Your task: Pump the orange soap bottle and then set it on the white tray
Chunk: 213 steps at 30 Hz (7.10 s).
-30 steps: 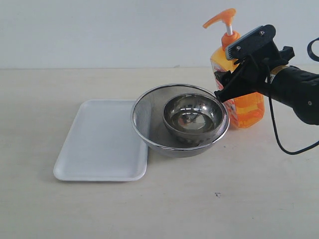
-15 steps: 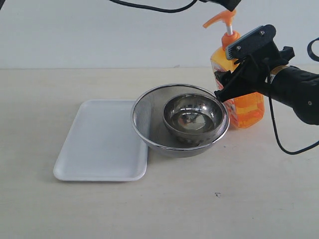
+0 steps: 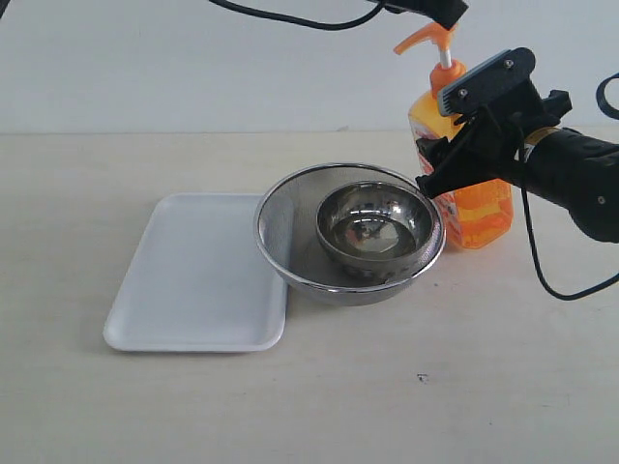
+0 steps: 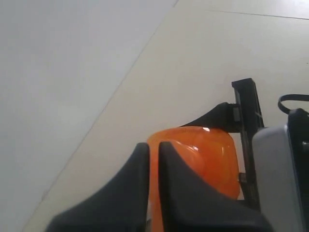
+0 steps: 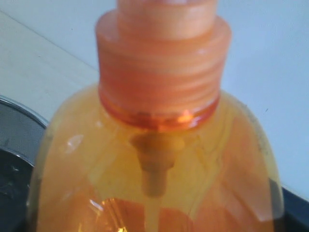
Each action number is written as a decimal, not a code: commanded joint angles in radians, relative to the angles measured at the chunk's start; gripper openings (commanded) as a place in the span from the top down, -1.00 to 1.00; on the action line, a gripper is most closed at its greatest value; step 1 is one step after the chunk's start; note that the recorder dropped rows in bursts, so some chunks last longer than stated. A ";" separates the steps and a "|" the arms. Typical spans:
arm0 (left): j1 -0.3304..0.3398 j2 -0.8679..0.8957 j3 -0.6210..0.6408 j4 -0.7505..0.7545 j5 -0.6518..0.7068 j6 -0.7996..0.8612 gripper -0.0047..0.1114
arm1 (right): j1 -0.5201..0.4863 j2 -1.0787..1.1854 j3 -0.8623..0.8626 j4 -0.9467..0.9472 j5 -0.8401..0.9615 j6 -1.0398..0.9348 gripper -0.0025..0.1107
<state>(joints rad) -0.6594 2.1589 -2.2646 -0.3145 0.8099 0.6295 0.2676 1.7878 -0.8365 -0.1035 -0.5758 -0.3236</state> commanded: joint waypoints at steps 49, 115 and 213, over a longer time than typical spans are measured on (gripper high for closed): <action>-0.001 0.046 -0.005 0.032 0.125 -0.060 0.84 | -0.006 -0.019 -0.011 -0.011 -0.039 -0.032 0.96; -0.001 0.116 -0.005 0.041 0.191 -0.098 0.84 | -0.006 -0.019 -0.011 -0.016 -0.043 -0.034 0.96; -0.005 0.175 -0.005 0.010 0.267 -0.088 0.84 | -0.006 -0.019 -0.011 -0.026 -0.042 -0.017 0.96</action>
<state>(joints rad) -0.6516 2.2600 -2.3093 -0.3286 0.9315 0.5403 0.2504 1.7878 -0.8365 -0.1217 -0.5457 -0.3949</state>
